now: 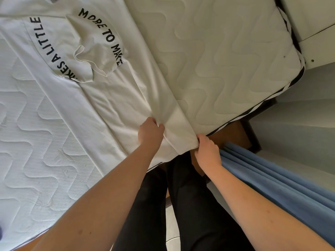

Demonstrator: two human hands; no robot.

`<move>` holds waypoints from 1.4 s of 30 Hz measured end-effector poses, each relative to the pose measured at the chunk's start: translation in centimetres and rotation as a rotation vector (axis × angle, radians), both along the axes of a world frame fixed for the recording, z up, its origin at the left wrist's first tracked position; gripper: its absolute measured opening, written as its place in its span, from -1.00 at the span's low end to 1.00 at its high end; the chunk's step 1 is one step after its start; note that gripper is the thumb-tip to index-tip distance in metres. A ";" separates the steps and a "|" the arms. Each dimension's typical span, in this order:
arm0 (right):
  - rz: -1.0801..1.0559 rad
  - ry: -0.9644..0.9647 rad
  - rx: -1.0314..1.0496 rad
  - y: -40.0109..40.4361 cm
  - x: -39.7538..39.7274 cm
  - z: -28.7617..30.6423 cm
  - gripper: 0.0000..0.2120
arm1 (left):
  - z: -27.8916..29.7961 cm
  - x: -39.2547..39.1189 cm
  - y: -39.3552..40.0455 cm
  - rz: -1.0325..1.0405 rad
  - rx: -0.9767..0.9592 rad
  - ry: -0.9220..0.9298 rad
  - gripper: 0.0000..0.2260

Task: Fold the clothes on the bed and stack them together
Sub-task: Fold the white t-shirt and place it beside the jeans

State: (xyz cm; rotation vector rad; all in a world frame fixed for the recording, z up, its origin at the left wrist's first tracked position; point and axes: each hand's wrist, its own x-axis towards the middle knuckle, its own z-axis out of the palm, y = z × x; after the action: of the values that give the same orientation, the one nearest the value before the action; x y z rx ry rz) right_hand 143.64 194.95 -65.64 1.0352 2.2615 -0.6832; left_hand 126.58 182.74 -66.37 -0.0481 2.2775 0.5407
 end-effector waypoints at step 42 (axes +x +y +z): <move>-0.107 0.301 -0.056 4.7 -28.8 -0.9 -0.81 | -2.3 -19.4 3.3 0.961 0.519 0.004 -0.90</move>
State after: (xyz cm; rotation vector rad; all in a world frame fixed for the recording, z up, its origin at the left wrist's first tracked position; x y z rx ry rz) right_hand 114.84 199.63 -66.49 1.0932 2.4352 -1.0006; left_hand 107.21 186.03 -68.62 -0.9014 1.9312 1.5910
